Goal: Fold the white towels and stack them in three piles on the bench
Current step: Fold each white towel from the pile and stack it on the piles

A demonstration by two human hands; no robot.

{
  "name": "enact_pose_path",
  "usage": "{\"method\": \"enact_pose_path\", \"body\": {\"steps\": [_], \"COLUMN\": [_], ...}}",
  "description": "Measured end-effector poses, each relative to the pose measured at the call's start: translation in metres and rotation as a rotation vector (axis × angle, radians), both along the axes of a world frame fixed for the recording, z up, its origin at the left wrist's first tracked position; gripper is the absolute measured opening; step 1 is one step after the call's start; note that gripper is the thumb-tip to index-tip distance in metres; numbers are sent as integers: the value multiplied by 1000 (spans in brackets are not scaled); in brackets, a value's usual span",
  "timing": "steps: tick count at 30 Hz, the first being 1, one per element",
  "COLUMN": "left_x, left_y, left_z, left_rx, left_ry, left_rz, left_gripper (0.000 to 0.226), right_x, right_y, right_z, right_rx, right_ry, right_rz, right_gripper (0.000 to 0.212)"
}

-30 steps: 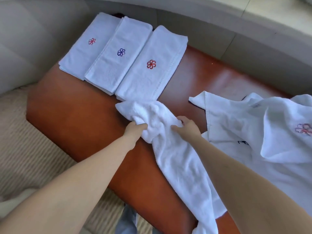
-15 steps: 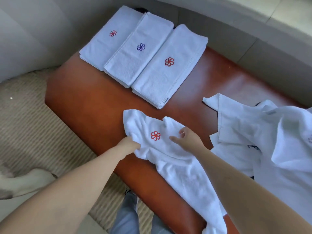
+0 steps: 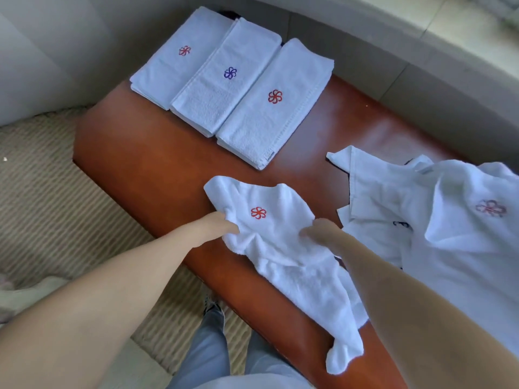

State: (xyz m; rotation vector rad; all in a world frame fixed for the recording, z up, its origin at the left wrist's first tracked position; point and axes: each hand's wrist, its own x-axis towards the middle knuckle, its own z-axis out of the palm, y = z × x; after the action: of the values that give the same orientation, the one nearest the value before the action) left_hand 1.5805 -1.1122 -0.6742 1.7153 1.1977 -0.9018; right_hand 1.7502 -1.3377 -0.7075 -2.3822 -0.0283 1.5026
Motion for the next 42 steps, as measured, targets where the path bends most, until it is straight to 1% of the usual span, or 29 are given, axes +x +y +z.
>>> {"method": "enact_pose_path", "body": {"steps": [2, 3, 5, 6, 8, 9, 10, 11, 12, 14, 15, 16, 18, 21, 22, 23, 25, 26, 28, 30, 31, 32, 33, 35, 36, 37, 38, 40, 42], "left_x": [10, 15, 22, 24, 28, 28, 27, 24, 20, 11, 8, 6, 9, 28, 36, 43, 56, 62, 69, 76, 79, 83, 88, 97, 99, 99, 98, 93, 87], "left_y": [12, 20, 35, 40, 42, 40, 35, 29, 20, 2, -6, -13, -23, -30, -33, -36, -44, -48, -56, -61, -61, -62, -62, -64, -65, -66, -67, -67, -65], "left_z": [20, 31, 53, 59, 64, 61, 56, 44, 30, -2, -17, -29, -44, -54, -55, -54, -50, -48, -41, -30, -23, -15, -8, -2, -5, -12, -20, -42, -56], "left_rx": [-28, -20, 17, -16, -176, -257, -303, -304, -276, -191, -157, -136, -110, -47, -60, -92, -144, -168, -228, -240, -258, -310, -378, -439, -393, -304, -188, 37, 139], "left_ry": [-94, -132, -209, -291, -495, -541, -520, -453, -364, -212, -177, -164, -199, -304, -323, -338, -357, -368, -390, -433, -466, -508, -534, -513, -481, -435, -392, -329, -293], "left_rz": [77, 145, 349, 483, 726, 781, 757, 686, 594, 459, 426, 412, 402, 365, 363, 354, 326, 332, 395, 414, 402, 384, 348, 228, 159, 113, 110, 194, 317], "left_gripper": [67, 65, 51, 42, 32, 35, 43, 50, 53, 57, 59, 60, 59, 56, 52, 40, 17, 14, 22, 27, 26, 25, 26, 36, 39, 39, 33, 20, 21], "right_x": [19, 33, 61, 73, 85, 83, 79, 71, 61, 39, 30, 20, 3, -7, -9, -9, -12, -14, -16, -13, -8, -1, 9, 33, 44, 51, 54, 54, 50], "right_y": [-8, -12, -19, -21, -24, -26, -31, -38, -45, -61, -69, -76, -87, -89, -86, -84, -80, -78, -80, -83, -84, -84, -85, -90, -94, -99, -103, -110, -115], "right_z": [35, 53, 85, 94, 95, 87, 74, 56, 38, 9, -2, -9, -17, -24, -24, -24, -20, -15, -4, 9, 15, 22, 29, 43, 46, 47, 45, 32, 15], "right_rx": [226, 309, 428, 460, 492, 468, 410, 348, 286, 172, 126, 86, 55, 122, 157, 194, 261, 287, 317, 356, 414, 481, 527, 530, 512, 495, 477, 420, 326], "right_ry": [-134, -245, -417, -459, -456, -409, -345, -273, -217, -155, -124, -80, -11, 9, 17, 14, -50, -120, -297, -384, -363, -342, -380, -590, -661, -680, -652, -527, -441], "right_rz": [-222, -323, -551, -653, -725, -717, -703, -689, -674, -644, -630, -610, -591, -556, -552, -555, -567, -550, -450, -414, -476, -589, -731, -966, -1009, -998, -955, -841, -713], "right_gripper": [19, 15, 17, 18, 31, 41, 53, 62, 61, 43, 35, 29, 27, 30, 29, 26, 19, 15, 13, 16, 16, 15, 16, 19, 20, 19, 17, 20, 22]}}
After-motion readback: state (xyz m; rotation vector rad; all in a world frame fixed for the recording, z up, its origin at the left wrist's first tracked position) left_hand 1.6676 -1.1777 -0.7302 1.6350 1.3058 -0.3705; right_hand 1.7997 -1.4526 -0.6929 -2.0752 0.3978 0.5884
